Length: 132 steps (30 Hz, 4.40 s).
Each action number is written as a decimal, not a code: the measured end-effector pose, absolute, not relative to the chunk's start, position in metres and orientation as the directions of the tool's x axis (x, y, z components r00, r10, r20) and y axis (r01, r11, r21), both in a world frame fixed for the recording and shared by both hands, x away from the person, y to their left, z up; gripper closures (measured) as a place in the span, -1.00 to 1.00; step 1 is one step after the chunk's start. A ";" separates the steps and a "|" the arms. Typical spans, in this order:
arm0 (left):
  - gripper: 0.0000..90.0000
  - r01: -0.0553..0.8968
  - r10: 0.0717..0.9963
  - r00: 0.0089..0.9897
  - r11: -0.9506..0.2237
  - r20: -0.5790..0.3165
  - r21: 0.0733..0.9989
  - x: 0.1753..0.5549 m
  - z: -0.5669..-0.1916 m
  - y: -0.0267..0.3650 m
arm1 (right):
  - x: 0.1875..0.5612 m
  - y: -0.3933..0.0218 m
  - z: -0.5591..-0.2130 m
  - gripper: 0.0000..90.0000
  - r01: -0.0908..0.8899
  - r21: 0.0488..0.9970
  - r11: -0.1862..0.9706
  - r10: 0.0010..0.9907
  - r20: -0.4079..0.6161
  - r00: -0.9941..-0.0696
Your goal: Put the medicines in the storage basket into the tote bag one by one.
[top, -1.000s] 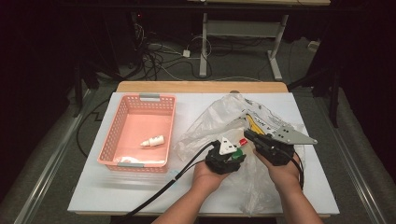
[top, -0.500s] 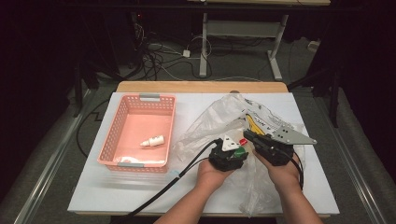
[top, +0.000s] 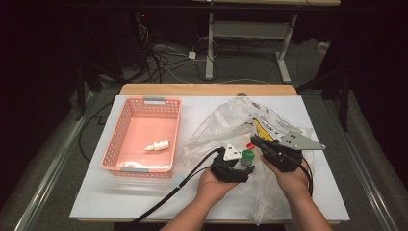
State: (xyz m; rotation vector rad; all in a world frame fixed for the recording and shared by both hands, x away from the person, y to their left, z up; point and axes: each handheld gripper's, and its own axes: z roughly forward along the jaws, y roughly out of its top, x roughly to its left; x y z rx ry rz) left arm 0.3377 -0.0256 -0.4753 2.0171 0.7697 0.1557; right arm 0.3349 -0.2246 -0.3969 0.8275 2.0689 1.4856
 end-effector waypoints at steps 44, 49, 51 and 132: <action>-1.00 0.460 0.577 0.789 -0.323 -0.214 0.827 0.278 -0.434 0.093 | 0.330 -0.226 -0.401 1.00 0.216 0.943 0.251 0.706 -0.025 -0.708; -1.00 0.455 0.585 0.785 -0.318 -0.205 0.832 0.280 -0.430 0.106 | 0.330 -0.226 -0.403 1.00 0.221 0.942 0.254 0.704 -0.023 -0.710; -1.00 0.457 0.595 0.777 -0.309 -0.205 0.834 0.281 -0.428 0.112 | 0.330 -0.226 -0.402 1.00 0.220 0.943 0.250 0.704 -0.021 -0.710; -0.98 0.653 0.828 0.523 -0.238 -0.201 0.719 0.395 -0.410 0.215 | 0.329 -0.234 -0.402 1.00 0.225 0.944 0.242 0.710 -0.015 -0.704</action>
